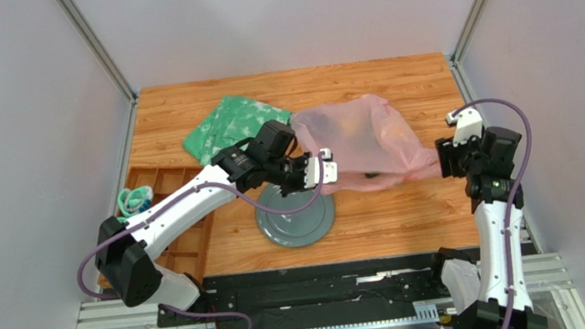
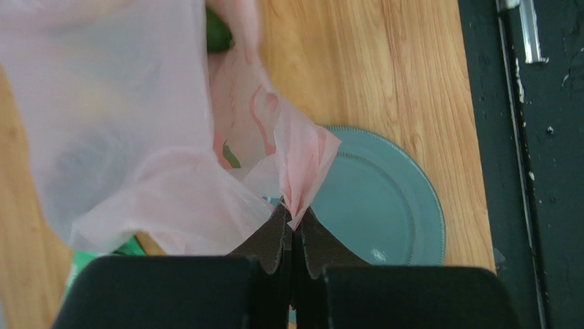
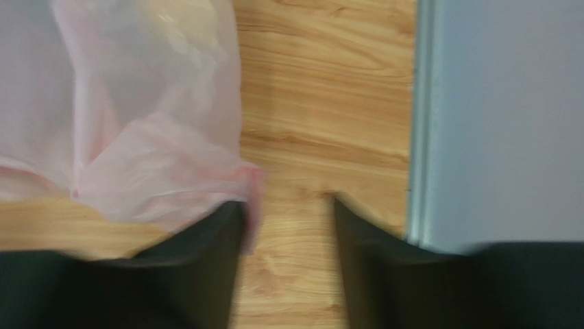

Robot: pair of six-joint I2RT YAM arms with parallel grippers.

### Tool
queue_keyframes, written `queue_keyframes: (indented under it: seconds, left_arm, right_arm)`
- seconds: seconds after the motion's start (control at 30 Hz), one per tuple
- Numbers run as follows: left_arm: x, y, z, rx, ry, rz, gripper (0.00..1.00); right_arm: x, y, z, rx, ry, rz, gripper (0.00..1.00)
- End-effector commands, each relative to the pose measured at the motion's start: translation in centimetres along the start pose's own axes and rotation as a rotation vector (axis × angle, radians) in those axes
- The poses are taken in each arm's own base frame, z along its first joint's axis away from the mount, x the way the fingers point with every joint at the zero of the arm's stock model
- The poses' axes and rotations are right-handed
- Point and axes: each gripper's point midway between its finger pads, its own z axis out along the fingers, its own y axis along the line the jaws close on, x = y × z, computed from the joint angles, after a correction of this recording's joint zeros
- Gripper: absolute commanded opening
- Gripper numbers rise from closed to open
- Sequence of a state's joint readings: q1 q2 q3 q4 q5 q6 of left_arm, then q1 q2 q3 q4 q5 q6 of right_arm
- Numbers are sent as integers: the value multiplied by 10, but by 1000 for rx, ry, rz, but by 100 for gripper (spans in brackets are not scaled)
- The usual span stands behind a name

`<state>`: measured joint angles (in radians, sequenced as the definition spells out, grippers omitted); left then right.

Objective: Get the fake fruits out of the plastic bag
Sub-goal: Adjust the plastic bag at the center of the board.

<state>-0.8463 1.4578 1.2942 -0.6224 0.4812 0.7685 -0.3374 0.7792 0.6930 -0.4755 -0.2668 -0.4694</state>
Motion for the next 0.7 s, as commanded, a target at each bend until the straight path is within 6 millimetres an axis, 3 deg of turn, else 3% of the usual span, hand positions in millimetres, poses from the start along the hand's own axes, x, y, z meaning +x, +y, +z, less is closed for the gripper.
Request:
queue_keyframes:
  seconds: [0.0,0.03,0.07,0.1,0.13,0.23,0.3,0.43,0.47,0.53,0.6,0.67]
  left_arm:
    - [-2,9,-7,-16,30,-109,10]
    - [-3,10,-7,-12,34,-135,20]
    - [-6,13,-6,-9,40,-152,23]
    - [-8,17,-6,-20,42,-167,24]
    - [-10,19,-6,-26,38,-195,26]
    - [-22,28,-6,-48,9,-221,32]
    - [-26,33,-7,-63,-5,-232,37]
    - [-16,24,-7,-49,30,-269,52]
    - [-13,25,-11,-70,40,-272,55]
    - [-4,19,-13,-82,54,-305,62]
    - [-3,23,-25,-138,49,-387,74]
    - [-5,29,-33,-175,34,-452,78]
  right_arm:
    - [-83,11,-31,-164,-151,-38,83]
    - [-97,32,-41,-289,-172,-27,90]
    - [-106,40,-40,-351,-169,0,100]
    - [-131,43,-51,-378,-216,-16,100]
    - [-139,59,-55,-447,-226,-24,100]
    - [-157,85,-61,-534,-257,-73,100]
    - [-154,100,-62,-581,-261,-145,98]
    - [-109,151,-60,-787,-126,-214,80]
    - [-94,159,-58,-821,-86,-219,71]
    - [-69,173,-56,-885,-10,-274,64]
    - [-49,175,-52,-895,55,-296,65]
    - [-40,172,-48,-868,66,-347,77]
